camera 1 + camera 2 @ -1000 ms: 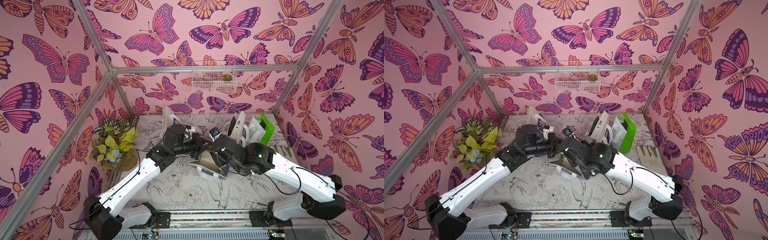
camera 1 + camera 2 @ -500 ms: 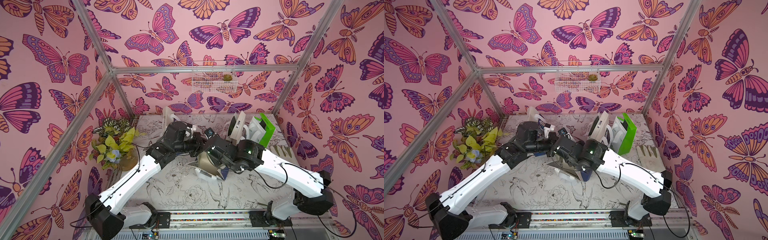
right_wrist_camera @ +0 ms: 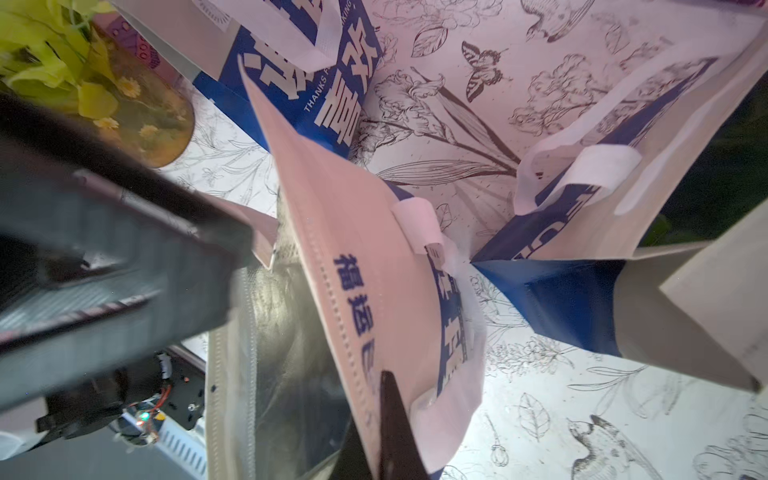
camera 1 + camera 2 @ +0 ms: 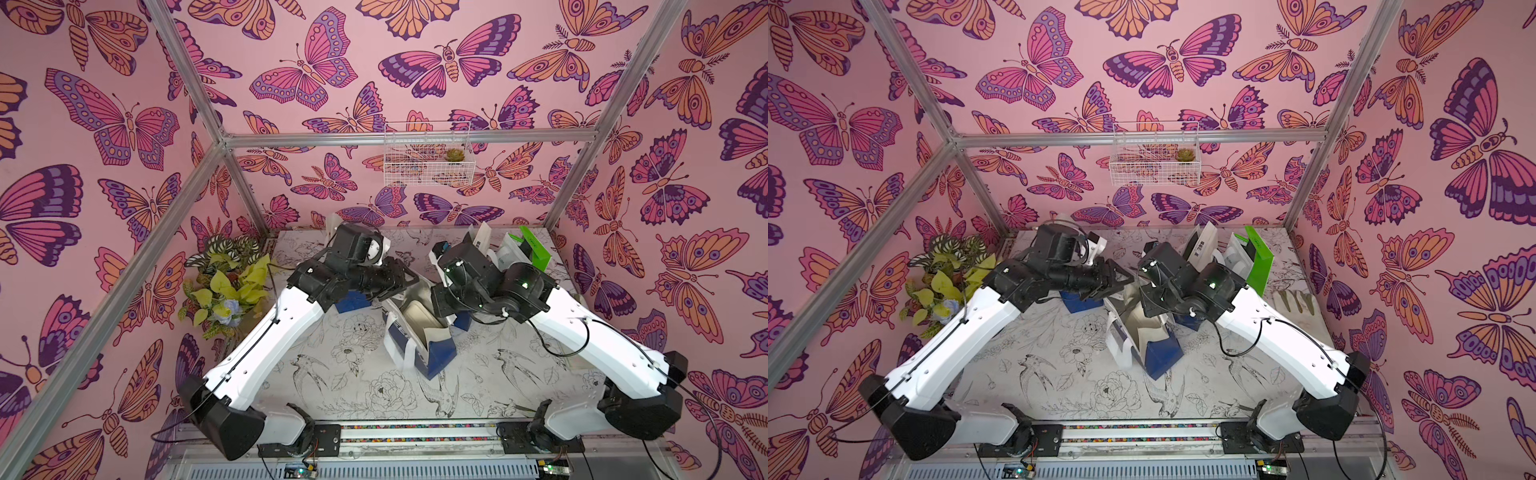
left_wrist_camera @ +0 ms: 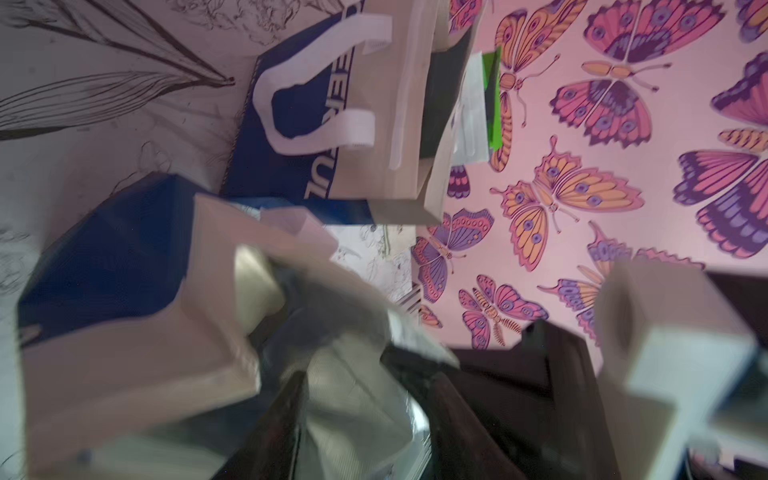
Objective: Open the takeout bag
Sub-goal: Open the takeout bag at the center of the board, then move the takeout bag to the center of the board.
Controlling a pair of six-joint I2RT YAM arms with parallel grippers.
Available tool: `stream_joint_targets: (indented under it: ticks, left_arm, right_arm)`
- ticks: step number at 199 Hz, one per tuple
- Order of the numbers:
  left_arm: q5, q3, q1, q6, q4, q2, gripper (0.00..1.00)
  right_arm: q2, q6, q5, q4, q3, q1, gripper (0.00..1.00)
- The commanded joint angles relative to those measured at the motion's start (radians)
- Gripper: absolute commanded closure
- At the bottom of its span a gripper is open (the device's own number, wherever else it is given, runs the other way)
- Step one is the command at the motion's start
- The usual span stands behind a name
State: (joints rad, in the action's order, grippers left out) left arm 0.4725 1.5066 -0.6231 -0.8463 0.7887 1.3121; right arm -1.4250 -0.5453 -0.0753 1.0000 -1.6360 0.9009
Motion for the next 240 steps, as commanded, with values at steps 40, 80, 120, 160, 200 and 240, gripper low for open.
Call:
stream_joint_targets:
  ticks: [40,80,120,160,200,240]
  left_arm:
    - [-0.190,-0.165,-0.163,0.092,0.239,-0.280,0.45]
    - [-0.210,-0.193,-0.170,0.073,0.207,-0.231,0.43]
    - [-0.230,-0.184,-0.162,0.070,0.180,-0.192,0.41]
    - [-0.232,-0.221,-0.155,0.069,0.173,-0.155,0.58]
    - [-0.258,-0.150,-0.112,0.139,0.174,-0.070,1.00]
    - [-0.377,0.044,-0.068,0.258,0.228,0.058,1.00]
  right_arm:
    - [0.045,-0.121,0.275,-0.229,0.056,-0.042,1.00]
    - [0.049,-0.152,0.252,-0.237,0.063,-0.062,1.00]
    - [0.076,-0.168,0.233,-0.236,0.085,-0.071,1.00]
    - [0.082,-0.177,0.229,-0.243,0.088,-0.095,1.00]
    - [0.065,-0.186,0.259,-0.272,0.079,-0.154,1.00]
    - [0.054,-0.201,0.316,-0.328,0.095,-0.229,1.00]
